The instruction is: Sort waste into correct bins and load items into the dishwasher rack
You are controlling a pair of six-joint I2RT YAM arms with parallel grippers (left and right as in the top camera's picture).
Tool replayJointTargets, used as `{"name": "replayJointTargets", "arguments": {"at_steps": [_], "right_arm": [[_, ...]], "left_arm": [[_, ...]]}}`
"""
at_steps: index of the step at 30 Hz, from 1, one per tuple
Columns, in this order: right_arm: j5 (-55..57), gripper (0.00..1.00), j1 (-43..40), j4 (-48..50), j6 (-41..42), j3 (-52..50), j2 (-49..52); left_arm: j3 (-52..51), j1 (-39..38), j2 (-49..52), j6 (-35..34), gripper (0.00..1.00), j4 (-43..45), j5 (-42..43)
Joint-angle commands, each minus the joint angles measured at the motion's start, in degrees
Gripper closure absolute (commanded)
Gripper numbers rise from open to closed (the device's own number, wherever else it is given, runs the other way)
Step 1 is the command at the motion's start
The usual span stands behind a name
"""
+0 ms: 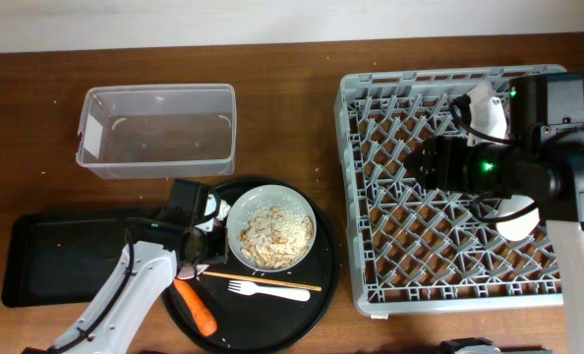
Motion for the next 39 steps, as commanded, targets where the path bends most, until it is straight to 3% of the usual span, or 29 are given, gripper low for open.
{"name": "replayJointTargets", "arguments": {"at_steps": [1,4,7,9,13,17,23,24,27,29,30,32,35,36,39], "right_arm": [[0.5,0.30,0.5,0.0,-0.4,0.0,-0.2],[0.5,0.30,0.4,0.0,-0.4,0.0,-0.2],[1.8,0.30,0.5,0.0,-0.4,0.0,-0.2],[2.2,0.30,0.5,-0.3,-0.4,0.0,-0.2],[2.3,0.30,0.5,-1.1,-0.4,0.0,-0.2],[2.4,0.30,0.5,-2.0,-0.4,0.0,-0.2],[2.4,0.30,0.4,-2.3,-0.4,0.0,-0.2],[2.4,0.30,0.4,-2.4,-0.4,0.0,-0.2],[2.5,0.30,0.4,-2.5,-0.4,0.0,-0.2],[2.5,0.29,0.4,-2.6,-0.7,0.0,-0.2],[2.7,0.29,0.4,-2.7,-0.9,0.0,-0.2],[3.1,0.29,0.4,-2.8,-0.9,0.0,-0.2],[5.0,0.29,0.2,-2.7,-0.8,0.0,-0.2],[5.0,0.29,0.2,-2.3,-0.7,0.0,-0.2],[5.0,0.29,-4.6,-0.5,3.8,0.0,-0.2]], "left_arm": [[5.0,0.2,0.4,-0.3,0.99,-6.8,1.8],[13.9,2.1,-4.4,-6.5,0.99,-13.4,1.9],[14.1,15.3,-10.3,-7.2,1.00,-13.9,5.1],[14.1,26.5,-10.4,-2.3,1.00,-12.8,11.3],[11.5,57.5,-9.8,15.6,1.00,-9.8,44.0],[-2.1,73.9,-5.7,20.0,1.00,3.4,68.5],[-4.9,74.8,-1.4,21.0,0.96,13.0,80.1],[-4.9,74.8,-1.4,21.0,1.00,14.3,81.3],[-4.9,74.8,-1.4,21.1,1.00,11.5,79.6],[-4.9,74.8,-1.4,19.3,1.00,14.1,76.6],[-4.9,74.8,-1.4,19.6,1.00,9.9,69.8],[-4.9,73.4,-1.8,20.1,1.00,7.2,67.3],[-2.7,64.4,-4.5,19.3,0.99,3.6,62.9],[-0.5,59.1,-6.3,19.3,1.00,1.5,60.7],[8.3,38.5,-11.0,10.8,1.00,0.7,52.3]]}}
